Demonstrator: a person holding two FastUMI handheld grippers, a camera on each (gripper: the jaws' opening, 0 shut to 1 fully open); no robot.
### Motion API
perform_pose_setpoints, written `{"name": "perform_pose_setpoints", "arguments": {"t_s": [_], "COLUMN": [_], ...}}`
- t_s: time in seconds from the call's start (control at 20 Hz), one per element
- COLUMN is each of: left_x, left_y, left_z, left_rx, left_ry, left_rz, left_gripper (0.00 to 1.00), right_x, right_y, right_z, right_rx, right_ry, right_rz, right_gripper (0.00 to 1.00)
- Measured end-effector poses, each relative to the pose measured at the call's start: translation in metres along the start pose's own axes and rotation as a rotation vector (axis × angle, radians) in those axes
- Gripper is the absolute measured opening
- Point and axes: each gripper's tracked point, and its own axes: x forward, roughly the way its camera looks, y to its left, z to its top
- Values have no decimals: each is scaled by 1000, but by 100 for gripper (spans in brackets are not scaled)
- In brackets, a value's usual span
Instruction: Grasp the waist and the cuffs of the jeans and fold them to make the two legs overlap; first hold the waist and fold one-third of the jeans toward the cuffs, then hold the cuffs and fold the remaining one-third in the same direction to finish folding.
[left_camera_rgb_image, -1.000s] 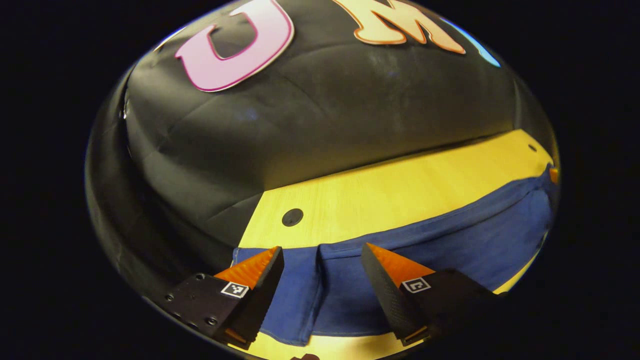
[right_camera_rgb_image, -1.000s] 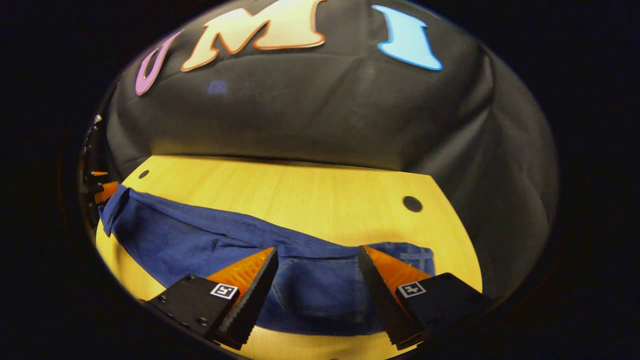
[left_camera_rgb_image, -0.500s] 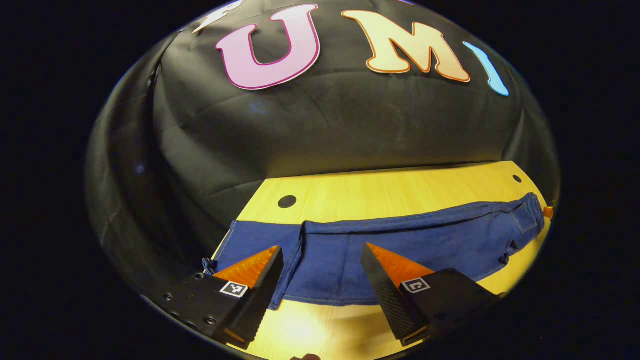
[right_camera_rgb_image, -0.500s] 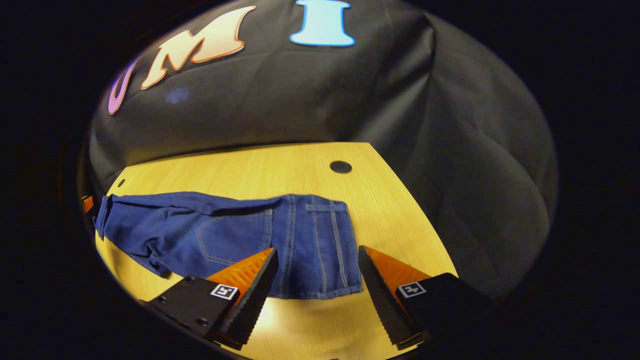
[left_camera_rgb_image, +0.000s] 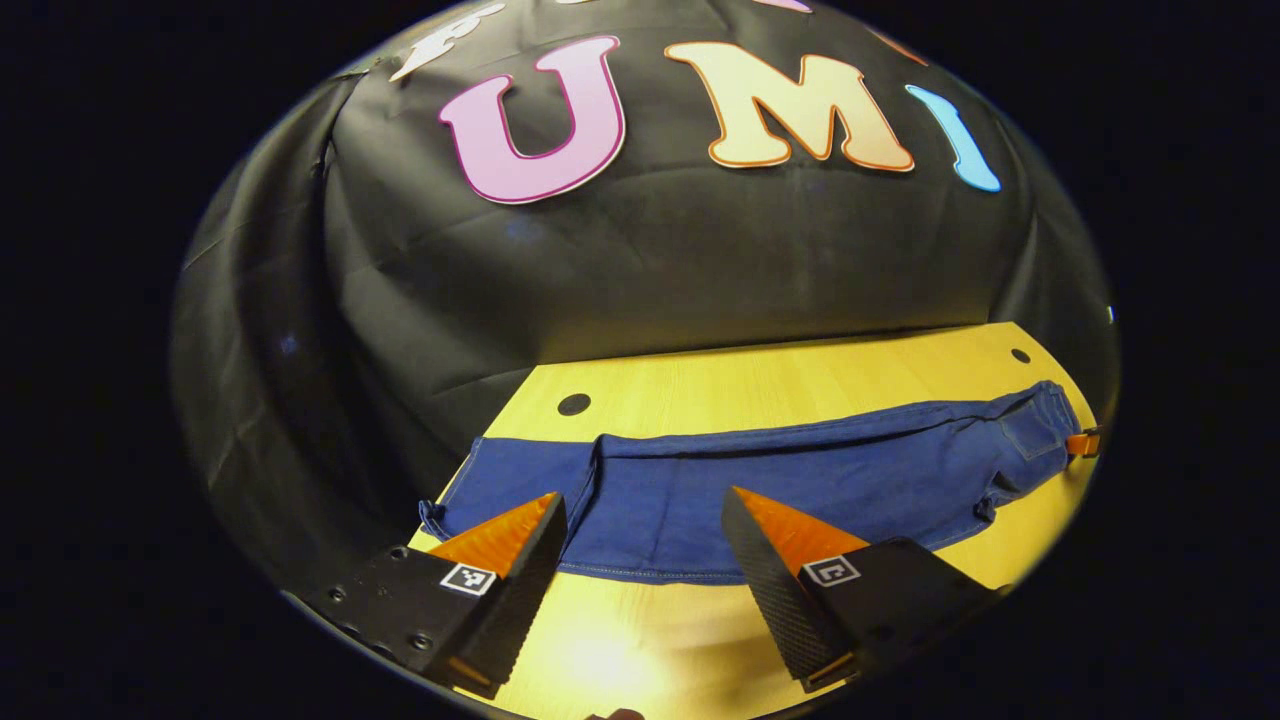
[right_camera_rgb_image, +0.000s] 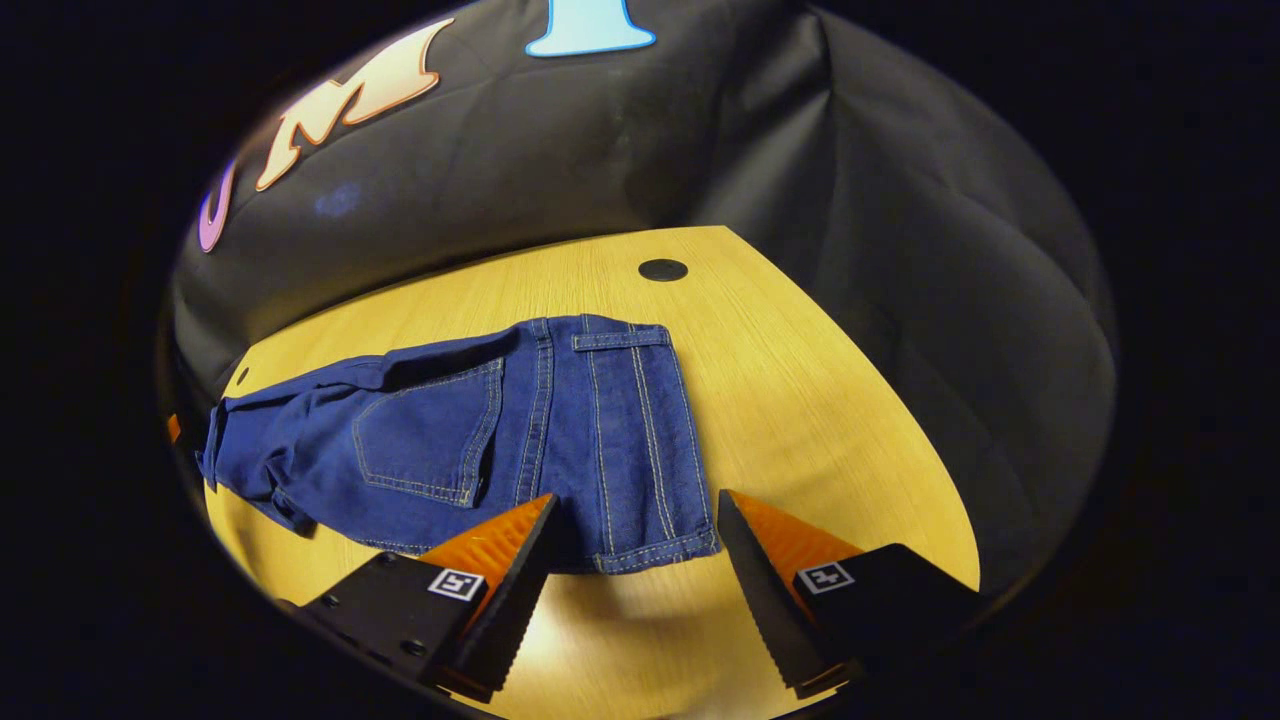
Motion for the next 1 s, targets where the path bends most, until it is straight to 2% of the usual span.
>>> {"name": "perform_pose_setpoints", "arguments": {"t_s": [0.25, 0.3, 0.4, 0.5, 0.55, 0.6, 0.65, 0.75, 0.8, 1.0], "left_x": [-2, -3, -18, -23, -21, -22, -24, -29, -31, -37], "left_y": [1, 0, -5, -12, -15, -19, -23, -30, -34, -41], "left_z": [1, 0, -12, -16, -16, -18, -17, -17, -17, -19], "left_rx": [-37, -58, -96, -109, -108, -105, -100, -93, -95, -98], "left_ry": [5, 7, 15, 18, 19, 21, 22, 17, 17, 20], "left_rz": [36, 39, 28, 24, 24, 22, 18, 13, 7, 0], "left_gripper": [95, 95, 95, 94, 94, 94, 94, 94, 95, 95], "right_x": [2, 2, 4, 3, 1, -1, 1, 2, 3, -1], "right_y": [5, 6, 15, 22, 22, 24, 24, 25, 25, 29], "right_z": [-3, 0, -2, 1, 1, 4, 1, 2, 3, 6], "right_rx": [79, 84, 85, 72, 63, 65, 60, 61, 64, 32], "right_ry": [-24, -43, -48, -66, -64, -59, -54, -56, -54, -70], "right_rz": [67, 76, 103, 83, 70, 57, 58, 86, 90, 80], "right_gripper": [97, 92, 89, 59, 52, 50, 43, 41, 37, 34]}}
